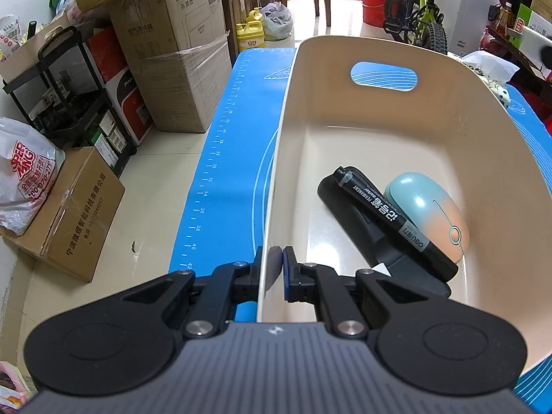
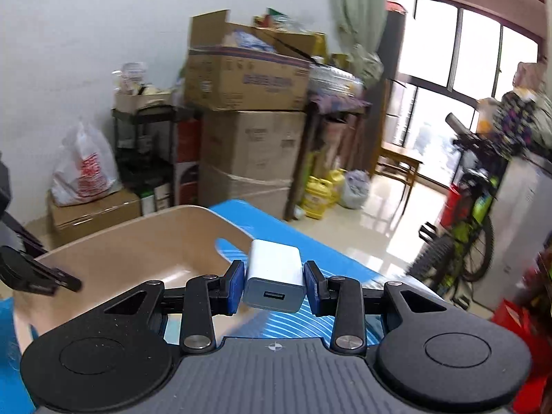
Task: Organize rigid objects
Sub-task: 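Carry the white charger into the basket and release it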
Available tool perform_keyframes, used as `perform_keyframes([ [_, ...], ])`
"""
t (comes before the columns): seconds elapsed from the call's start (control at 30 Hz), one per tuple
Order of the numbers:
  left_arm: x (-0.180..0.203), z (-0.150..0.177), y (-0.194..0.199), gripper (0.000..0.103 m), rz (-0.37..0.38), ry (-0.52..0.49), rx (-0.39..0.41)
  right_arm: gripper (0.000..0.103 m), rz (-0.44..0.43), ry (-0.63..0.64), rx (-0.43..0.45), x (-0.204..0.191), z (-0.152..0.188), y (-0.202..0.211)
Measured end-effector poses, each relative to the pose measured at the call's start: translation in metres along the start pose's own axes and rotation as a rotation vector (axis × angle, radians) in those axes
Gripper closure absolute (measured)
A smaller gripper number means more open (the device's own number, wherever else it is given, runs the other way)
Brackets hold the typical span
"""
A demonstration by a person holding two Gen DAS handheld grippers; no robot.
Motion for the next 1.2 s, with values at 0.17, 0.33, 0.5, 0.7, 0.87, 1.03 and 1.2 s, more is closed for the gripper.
perform_keyframes([
  [0.17, 0.000, 0.000, 0.000, 0.093, -0.001, 0.000, 0.000, 0.060, -0.039, 0.046, -0.023, -0.038, -0.024, -0.027],
  [0.33, 0.001, 0.000, 0.000, 0.093, 0.002, -0.001, 0.000, 0.060, -0.052, 0.081, -0.105, -0.070, -0.035, -0.065],
  [0.5, 0.001, 0.000, 0.001, 0.093, 0.004, -0.005, -0.001, 0.060, -0.050, 0.076, -0.211, -0.084, -0.039, -0.107],
  [0.7, 0.002, 0.001, 0.001, 0.093, 0.004, -0.009, 0.001, 0.060, -0.037, 0.100, -0.332, -0.097, -0.029, -0.147],
  [0.87, 0.001, 0.001, 0.001, 0.093, 0.005, -0.009, 0.001, 0.060, -0.051, 0.089, -0.439, -0.099, -0.022, -0.167],
  [1.03, 0.001, 0.001, 0.001, 0.093, 0.005, -0.008, 0.001, 0.060, -0.077, 0.053, -0.523, -0.095, -0.012, -0.176],
  [1.2, 0.001, 0.001, 0.001, 0.093, 0.005, -0.008, 0.001, 0.053, -0.093, 0.065, -0.554, -0.097, -0.009, -0.178],
])
Point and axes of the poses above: each gripper's, at about its wrist camera, not at the fingertips, and y roughly against the way its jaws point, x to its right, z to its underside, the point moved 3 cm from there along -y, roughly the way its jaws point, and after that the axes turned 14 degrees about y, right-handed, at the moved point
